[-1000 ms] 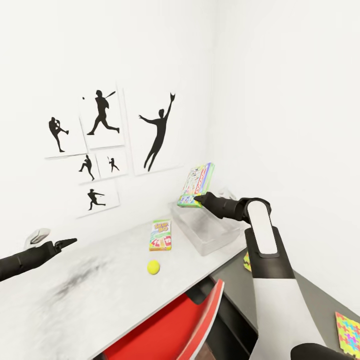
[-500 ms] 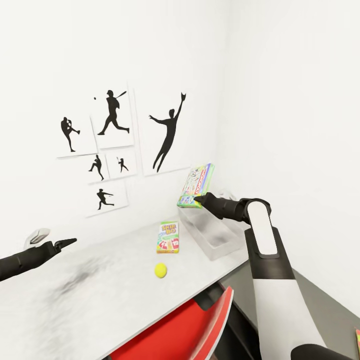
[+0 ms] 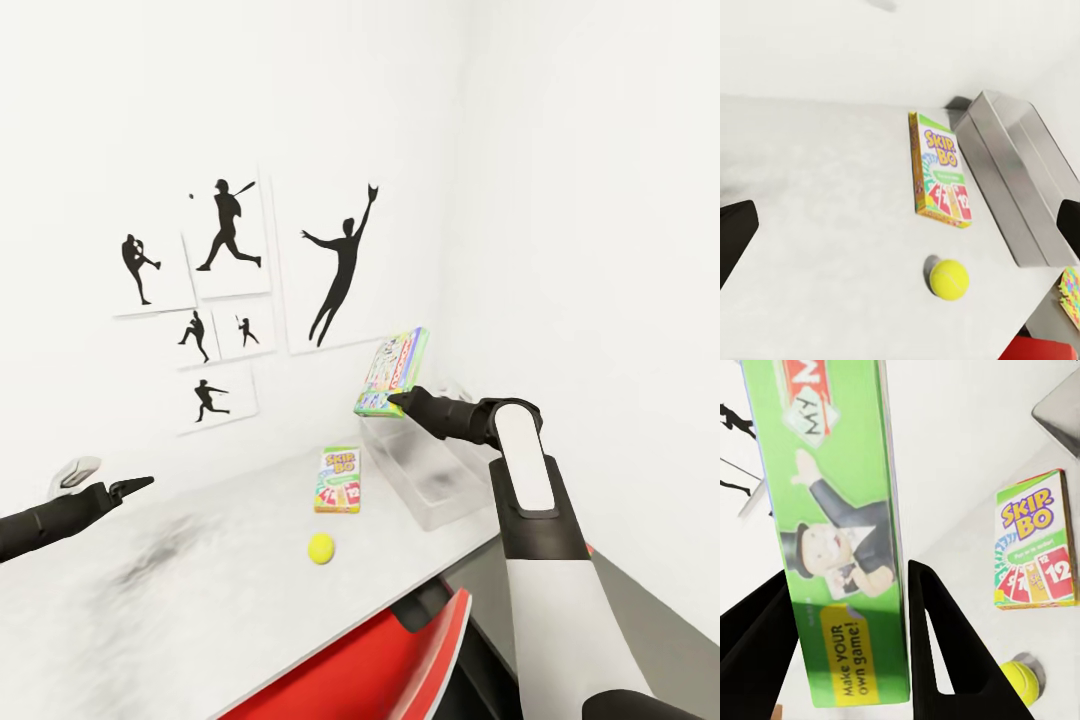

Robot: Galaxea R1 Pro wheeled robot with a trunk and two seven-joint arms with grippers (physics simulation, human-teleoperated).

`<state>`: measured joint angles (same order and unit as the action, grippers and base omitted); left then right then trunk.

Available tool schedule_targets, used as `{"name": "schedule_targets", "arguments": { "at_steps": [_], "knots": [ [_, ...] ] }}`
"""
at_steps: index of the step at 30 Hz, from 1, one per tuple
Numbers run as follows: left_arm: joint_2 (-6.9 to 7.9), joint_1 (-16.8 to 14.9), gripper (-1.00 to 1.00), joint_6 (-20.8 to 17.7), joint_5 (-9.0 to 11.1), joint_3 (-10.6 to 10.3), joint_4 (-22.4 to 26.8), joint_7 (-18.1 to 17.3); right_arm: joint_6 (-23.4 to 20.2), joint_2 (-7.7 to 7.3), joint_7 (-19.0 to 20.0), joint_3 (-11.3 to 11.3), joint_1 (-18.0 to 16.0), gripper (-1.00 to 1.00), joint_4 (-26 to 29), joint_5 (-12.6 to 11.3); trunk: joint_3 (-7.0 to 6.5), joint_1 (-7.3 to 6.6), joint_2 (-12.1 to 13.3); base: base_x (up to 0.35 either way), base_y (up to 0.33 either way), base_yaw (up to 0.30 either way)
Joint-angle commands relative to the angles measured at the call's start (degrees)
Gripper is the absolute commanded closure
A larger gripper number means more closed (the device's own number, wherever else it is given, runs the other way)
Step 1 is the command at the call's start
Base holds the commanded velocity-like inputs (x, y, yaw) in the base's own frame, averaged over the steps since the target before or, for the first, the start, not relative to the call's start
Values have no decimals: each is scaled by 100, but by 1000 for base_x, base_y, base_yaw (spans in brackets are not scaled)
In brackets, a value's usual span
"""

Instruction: Put all the toys in the child's room - the three board games (two on the bed and one on the table), the two jigsaw puzzles on the table, and the tennis ball on the table - inside the toy box on the table in the child's room.

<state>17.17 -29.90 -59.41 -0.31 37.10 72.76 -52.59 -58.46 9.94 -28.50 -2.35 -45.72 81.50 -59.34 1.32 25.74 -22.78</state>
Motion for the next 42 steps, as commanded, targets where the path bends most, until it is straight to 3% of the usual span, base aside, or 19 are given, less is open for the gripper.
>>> {"name": "schedule_targets", "arguments": {
  "at_steps": [1,42],
  "knots": [
    [1,-7,-100,-44,-4,8,1,-23,-16,4,-59,-11,-7,100,4,-69,14,4,-14,29,-25,3],
    [-3,-1,-100,-44,-4,8,1,-23,-7,-1,93,-20,12,100,3,-69,14,4,-14,65,-9,0]
  ]
}}
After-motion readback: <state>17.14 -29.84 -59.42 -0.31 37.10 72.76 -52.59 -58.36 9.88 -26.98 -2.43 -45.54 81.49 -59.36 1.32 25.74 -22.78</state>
